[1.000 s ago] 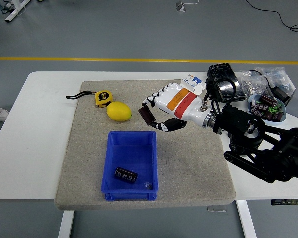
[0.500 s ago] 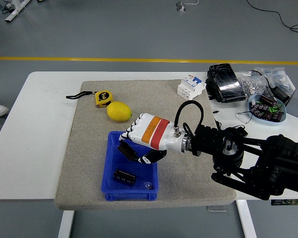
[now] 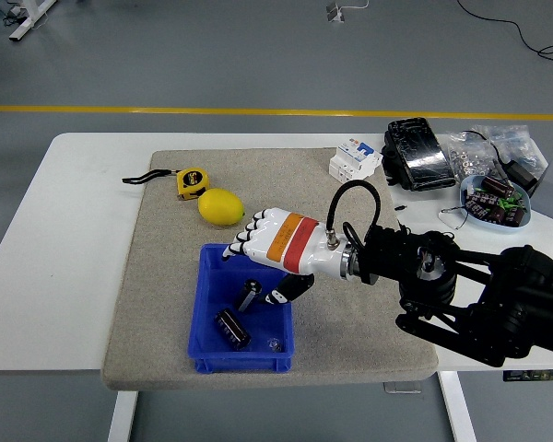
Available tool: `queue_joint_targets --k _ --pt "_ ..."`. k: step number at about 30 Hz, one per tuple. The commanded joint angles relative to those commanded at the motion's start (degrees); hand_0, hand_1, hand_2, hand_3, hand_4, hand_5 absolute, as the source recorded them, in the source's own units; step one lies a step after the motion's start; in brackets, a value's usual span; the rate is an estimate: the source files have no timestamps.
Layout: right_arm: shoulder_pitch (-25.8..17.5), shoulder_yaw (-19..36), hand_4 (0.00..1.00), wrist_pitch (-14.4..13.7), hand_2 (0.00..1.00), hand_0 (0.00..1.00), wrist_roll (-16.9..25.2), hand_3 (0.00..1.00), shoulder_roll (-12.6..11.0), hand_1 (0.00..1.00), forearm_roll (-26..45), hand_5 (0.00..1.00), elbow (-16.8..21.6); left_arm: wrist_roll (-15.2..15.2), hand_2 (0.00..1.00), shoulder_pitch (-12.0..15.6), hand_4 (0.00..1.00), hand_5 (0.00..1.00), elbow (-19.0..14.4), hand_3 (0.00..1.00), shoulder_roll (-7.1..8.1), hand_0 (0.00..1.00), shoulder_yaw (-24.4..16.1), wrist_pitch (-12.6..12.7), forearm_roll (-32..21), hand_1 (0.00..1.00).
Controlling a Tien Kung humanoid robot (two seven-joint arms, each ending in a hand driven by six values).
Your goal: Pick up the battery,place it into the box
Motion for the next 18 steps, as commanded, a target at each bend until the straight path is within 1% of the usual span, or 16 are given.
queue_joint_targets --k 2,4,5,9,10,11,13,16,17,18 --pt "-0.31 0.54 0.893 -0.17 0.725 0.636 -0.03 0.787 -0.12 0.632 -0.01 0.355 0.11 0.0 0.623 0.07 0.633 0.598 0.0 0.584 0.0 0.548 0.02 0.02 -0.02 0.548" --pt "-1.18 2.25 0.893 -0.56 0.725 0.636 -0.17 0.787 -0.66 0.632 -0.3 0.355 0.58 0.01 0.623 0.15 0.633 0.598 0.02 0.584 -0.04 0.548 0.03 0.08 -0.06 0.548" --pt "-1.74 3.42 0.862 -0.8 0.725 0.628 -0.24 0.77 -1.11 0.631 -0.27 0.349 0.91 0.01 0.623 0.16 0.633 0.599 0.03 0.584 -0.05 0.553 0.01 0.1 -0.06 0.547" --pt "-4.16 8.53 0.862 -1.49 0.725 0.628 -1.41 0.77 -3.75 0.631 -0.92 0.349 3.3 -0.09 0.623 0.18 0.633 0.599 0.06 0.584 -0.05 0.553 0.07 0.21 -0.31 0.547" --pt "-5.45 10.35 0.862 -1.89 0.725 0.628 -1.86 0.77 -4.95 0.631 -0.82 0.349 4.6 -0.12 0.623 0.18 0.633 0.599 0.08 0.584 -0.02 0.553 0.08 0.21 -0.34 0.547" --pt "-6.59 12.02 0.897 -2.28 0.728 0.66 -2.15 0.766 -5.88 0.639 -0.16 0.381 5.63 -0.13 0.629 0.2 0.633 0.599 0.1 0.585 -0.01 0.552 0.05 0.21 -0.32 0.548" --pt "-8.49 14.42 0.897 -3.16 0.728 0.66 -2.48 0.766 -7.12 0.639 1.86 0.381 6.93 -0.11 0.629 0.23 0.633 0.599 0.13 0.585 -0.04 0.552 -0.02 0.22 -0.24 0.548" --pt "-13.01 18.99 0.897 -6.0 0.728 0.66 -3.96 0.766 -9.51 0.639 8.76 0.381 9.03 -0.06 0.629 0.41 0.633 0.599 0.16 0.585 -0.17 0.552 -0.2 0.23 -0.16 0.548" --pt "-14.14 20.23 0.901 -6.63 0.727 0.693 -4.61 0.734 -10.22 0.647 10.06 0.403 9.49 -0.01 0.628 0.45 0.634 0.602 0.16 0.584 -0.2 0.554 -0.27 0.19 -0.01 0.548" --pt "-15.7 21.93 0.901 -7.44 0.727 0.693 -5.25 0.734 -11.18 0.647 11.21 0.403 9.93 0.05 0.628 0.49 0.634 0.602 0.16 0.584 -0.23 0.554 -0.33 0.12 0.16 0.548"
